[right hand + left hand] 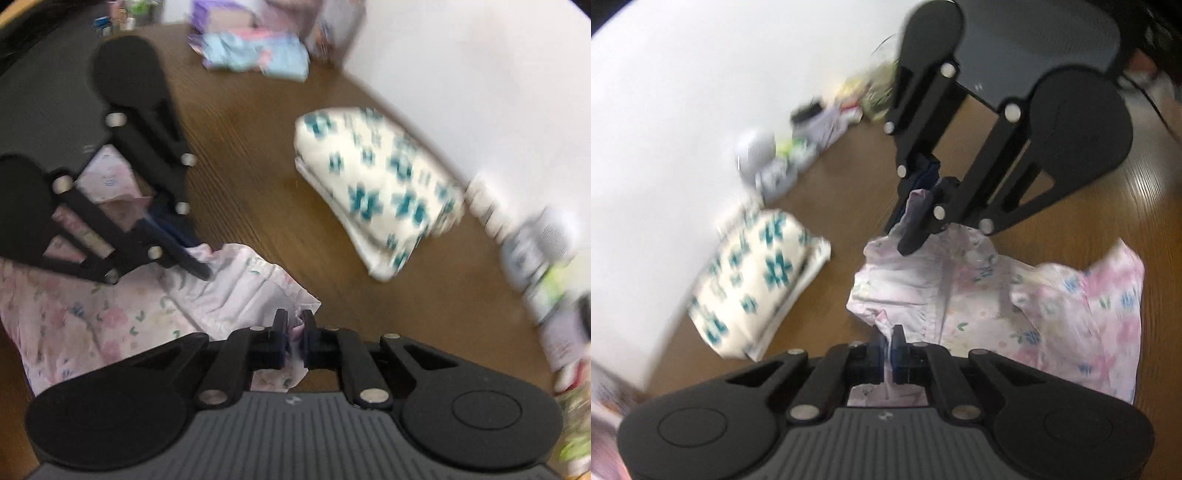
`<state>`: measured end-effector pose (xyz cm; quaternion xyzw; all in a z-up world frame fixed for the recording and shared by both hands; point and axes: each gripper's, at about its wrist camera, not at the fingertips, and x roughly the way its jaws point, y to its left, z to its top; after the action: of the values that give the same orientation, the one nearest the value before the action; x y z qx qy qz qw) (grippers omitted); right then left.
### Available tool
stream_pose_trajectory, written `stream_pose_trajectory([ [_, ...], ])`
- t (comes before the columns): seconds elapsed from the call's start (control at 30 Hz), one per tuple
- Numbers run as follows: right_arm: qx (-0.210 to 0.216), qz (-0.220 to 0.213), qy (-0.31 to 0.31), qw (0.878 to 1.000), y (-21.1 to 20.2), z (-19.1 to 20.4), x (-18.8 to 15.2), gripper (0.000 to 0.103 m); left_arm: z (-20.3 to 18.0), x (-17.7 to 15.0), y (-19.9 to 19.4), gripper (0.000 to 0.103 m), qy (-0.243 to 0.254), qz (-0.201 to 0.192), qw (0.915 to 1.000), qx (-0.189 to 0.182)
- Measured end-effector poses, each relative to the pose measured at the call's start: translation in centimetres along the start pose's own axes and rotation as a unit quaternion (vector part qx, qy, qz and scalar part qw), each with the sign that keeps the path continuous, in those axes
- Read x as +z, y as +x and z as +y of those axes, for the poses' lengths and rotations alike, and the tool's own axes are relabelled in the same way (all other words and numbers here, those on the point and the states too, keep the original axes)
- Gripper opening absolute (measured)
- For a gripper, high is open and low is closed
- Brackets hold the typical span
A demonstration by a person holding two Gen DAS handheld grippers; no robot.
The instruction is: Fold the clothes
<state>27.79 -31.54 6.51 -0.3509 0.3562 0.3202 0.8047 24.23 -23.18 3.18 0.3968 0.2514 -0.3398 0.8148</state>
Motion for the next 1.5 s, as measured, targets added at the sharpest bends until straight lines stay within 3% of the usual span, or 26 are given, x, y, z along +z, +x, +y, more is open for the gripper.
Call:
stream_pose_trajectory([
  [0.1, -0.037, -0.037, -0.051, 0.997, -2.5, 3.1, -1.4, 0.007, -2.0, -0.1, -1.0, 0.003, 0.057, -0.026, 0.9977, 0.025],
  [0.27, -0.045, -0.047, -0.094, 0.993, -4.8, 7.4, -4.4, 0.008, -4.5, -0.4, -2.5, 0.003, 0.119, -0.044, 0.9913, 0.036],
  [0.33, -0.046, -0.042, -0.103, 0.993, -5.1, 8.2, -5.1, 0.012, -5.6, -0.6, -2.7, 0.003, 0.146, -0.045, 0.9875, 0.041],
  [0.37, -0.046, -0.038, -0.105, 0.993, -5.2, 8.5, -5.4, 0.019, -6.1, -0.8, -2.7, 0.003, 0.158, -0.044, 0.9855, 0.042],
  [0.4, -0.045, -0.035, -0.103, 0.993, -5.4, 8.5, -5.6, 0.032, -6.4, -0.9, -2.8, 0.003, 0.167, -0.043, 0.9840, 0.043],
  [0.43, -0.045, -0.034, -0.098, 0.994, -5.8, 8.4, -5.7, 0.036, -6.7, -1.1, -2.8, 0.003, 0.175, -0.044, 0.9827, 0.043],
  [0.6, -0.069, -0.045, -0.084, 0.993, -7.5, 7.5, -5.0, 0.041, -7.8, -1.4, -2.8, 0.003, 0.198, -0.043, 0.9787, 0.030],
  [0.77, -0.073, -0.048, -0.098, 0.991, -6.3, 7.2, -3.0, 0.049, -8.4, -1.7, -2.8, 0.003, 0.204, -0.038, 0.9783, 0.013],
  [0.83, -0.072, -0.044, -0.109, 0.990, -5.8, 7.9, -3.2, 0.046, -8.1, -1.8, -3.0, 0.007, 0.187, -0.038, 0.9816, 0.007],
  [0.87, -0.071, -0.042, -0.114, 0.990, -5.7, 8.3, -3.5, 0.031, -7.9, -1.9, -3.2, 0.010, 0.176, -0.038, 0.9836, 0.004],
  [0.9, -0.069, -0.040, -0.118, 0.990, -5.5, 8.7, -3.7, 0.005, -7.5, -1.9, -3.7, 0.012, 0.158, -0.039, 0.9867, -0.003],
  [1.0, -0.066, -0.033, -0.133, 0.988, -5.0, 10.0, -4.5, 0.003, -5.5, -2.2, -5.8, 0.028, 0.071, -0.059, 0.9951, -0.035],
  [1.07, -0.063, -0.029, -0.142, 0.987, -4.7, 10.8, -5.0, 0.003, -4.1, -2.5, -7.6, 0.040, 0.006, -0.081, 0.9952, -0.055],
  [1.1, -0.062, -0.027, -0.147, 0.987, -4.5, 11.2, -5.2, 0.003, -3.4, -2.6, -8.2, 0.040, -0.024, -0.092, 0.9938, -0.058],
  [1.17, -0.065, -0.026, -0.155, 0.985, -4.2, 12.1, -5.7, 0.003, -2.2, -2.7, -8.7, 0.040, -0.078, -0.103, 0.9898, -0.059],
  [1.3, -0.092, -0.018, -0.183, 0.979, -3.3, 13.5, -6.1, 0.003, -0.1, -2.3, -7.1, 0.040, -0.176, -0.087, 0.9801, -0.032],
  [1.47, -0.123, -0.008, -0.214, 0.969, -2.3, 15.1, -6.9, 0.003, 4.3, -2.4, -4.1, 0.036, -0.306, -0.077, 0.9486, -0.020],
  [1.5, -0.126, -0.008, -0.213, 0.969, -2.3, 15.1, -6.9, 0.003, 4.8, -2.7, -4.0, 0.035, -0.314, -0.067, 0.9466, -0.030],
])
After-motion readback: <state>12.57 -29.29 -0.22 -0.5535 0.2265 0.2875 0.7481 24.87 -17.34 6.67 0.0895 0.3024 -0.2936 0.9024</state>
